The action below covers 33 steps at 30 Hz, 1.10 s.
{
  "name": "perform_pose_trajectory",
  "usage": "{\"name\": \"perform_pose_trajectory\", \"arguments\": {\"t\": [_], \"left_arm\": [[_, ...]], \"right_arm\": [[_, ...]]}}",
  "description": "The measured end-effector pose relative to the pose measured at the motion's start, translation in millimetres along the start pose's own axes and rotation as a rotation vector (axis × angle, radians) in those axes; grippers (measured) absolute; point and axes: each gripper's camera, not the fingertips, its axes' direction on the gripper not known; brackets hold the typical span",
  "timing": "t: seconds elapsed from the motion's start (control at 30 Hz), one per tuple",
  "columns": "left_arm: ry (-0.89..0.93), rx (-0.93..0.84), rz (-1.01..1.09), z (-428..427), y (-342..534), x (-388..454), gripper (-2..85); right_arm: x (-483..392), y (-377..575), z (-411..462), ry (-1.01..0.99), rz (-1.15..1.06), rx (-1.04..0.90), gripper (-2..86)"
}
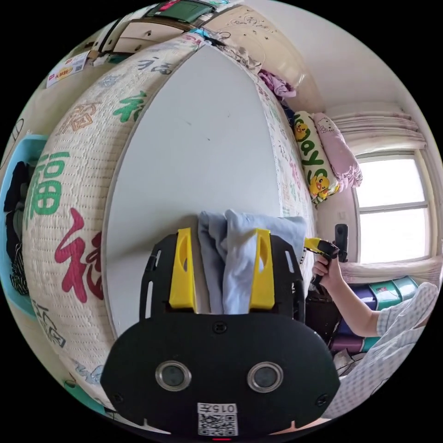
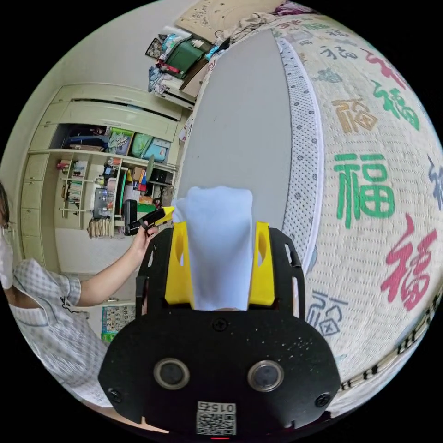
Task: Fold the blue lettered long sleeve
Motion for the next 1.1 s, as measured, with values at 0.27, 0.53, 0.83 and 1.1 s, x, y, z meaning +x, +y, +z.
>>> {"name": "perform_pose_trajectory", "arguments": {"t": [0.27,0.53,0.83,1.1], "left_arm": [[0.115,-0.021,-0.089,30,15,-15,12.6],[0.225,0.072,0.126,-1,51,49,6.5],[0.357,0.243,0.596,-84,142,208,6.1],[0.489,0.164,0.800,-15,181,329,6.1]], "right_arm": [[117,31,48,-0.138,0.035,-0.077,20.2],[153,170,-14,-0.140,-0.026,0.175,13.5],[101,418,-159,-0.118,-0.326,0.603,13.1],[150,609,-261,0.000,-0.341,0.797,13.1]]}}
